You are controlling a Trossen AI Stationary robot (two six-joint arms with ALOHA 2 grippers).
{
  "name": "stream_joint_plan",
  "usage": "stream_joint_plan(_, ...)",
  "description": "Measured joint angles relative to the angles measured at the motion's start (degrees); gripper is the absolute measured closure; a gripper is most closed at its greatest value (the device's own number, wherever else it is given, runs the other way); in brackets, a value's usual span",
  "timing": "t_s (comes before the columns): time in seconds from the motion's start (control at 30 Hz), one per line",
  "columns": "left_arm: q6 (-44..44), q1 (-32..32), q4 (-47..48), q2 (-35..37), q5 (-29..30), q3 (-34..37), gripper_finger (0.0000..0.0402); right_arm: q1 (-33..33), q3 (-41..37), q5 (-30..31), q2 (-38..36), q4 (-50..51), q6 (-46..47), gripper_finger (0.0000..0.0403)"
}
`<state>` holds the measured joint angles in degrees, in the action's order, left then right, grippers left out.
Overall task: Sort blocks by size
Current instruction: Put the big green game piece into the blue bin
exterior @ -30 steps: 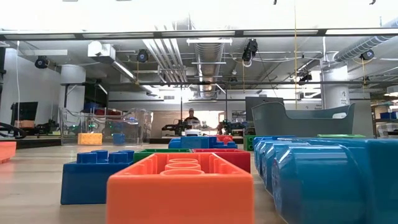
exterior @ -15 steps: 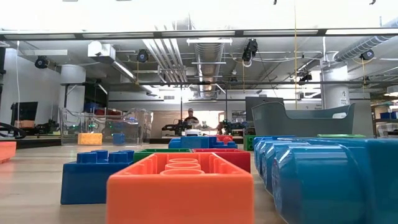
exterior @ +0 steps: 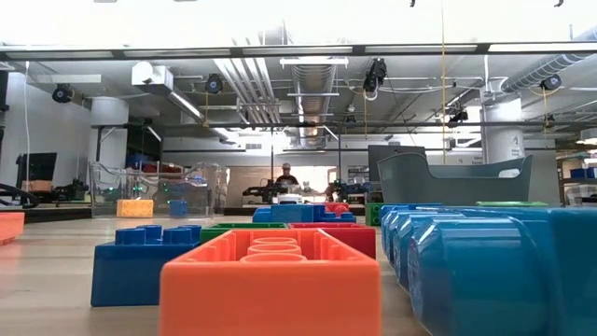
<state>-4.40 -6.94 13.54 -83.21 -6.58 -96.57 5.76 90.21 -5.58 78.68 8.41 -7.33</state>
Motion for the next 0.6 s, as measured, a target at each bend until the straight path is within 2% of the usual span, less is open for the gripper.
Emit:
stream_joint_plan(0.1,-0.47,-0.06,0.12,-0.6,0.09,0.0,0.0204,0.13,0.0,0.06,0.06,0.26,-0.68,0.0238)
stream_joint_plan(0.13,-0.26,-0.09,0.14,-0.72,0.11,0.0,0.0205,0.16,0.0,0.11,0.06,0.21,-0.6,0.0242)
stream_joint_plan(0.3,-2.68,-0.1,0.81,-1.41,3.98,-0.04,0.0196,0.47,0.06,0.17,0.01,1.29,-0.03,0.0242)
stream_joint_plan(0.4,-3.2,-0.59,4.18,-1.2,5.03,-0.04,0.0183,1.06,0.49,3.33,-0.02,5.47,0.26,0.0242)
stream_joint_plan(0.5,-2.23,-1.05,10.42,-0.53,5.76,-0.52,0.017,2.67,0.61,8.11,-0.14,12.18,1.3,0.0242)
stream_joint_plan(0.6,0.21,-1.5,19.11,0.15,6.22,-3.93,0.0162,5.98,0.61,12.1,0.03,20.81,2.55,0.0242)
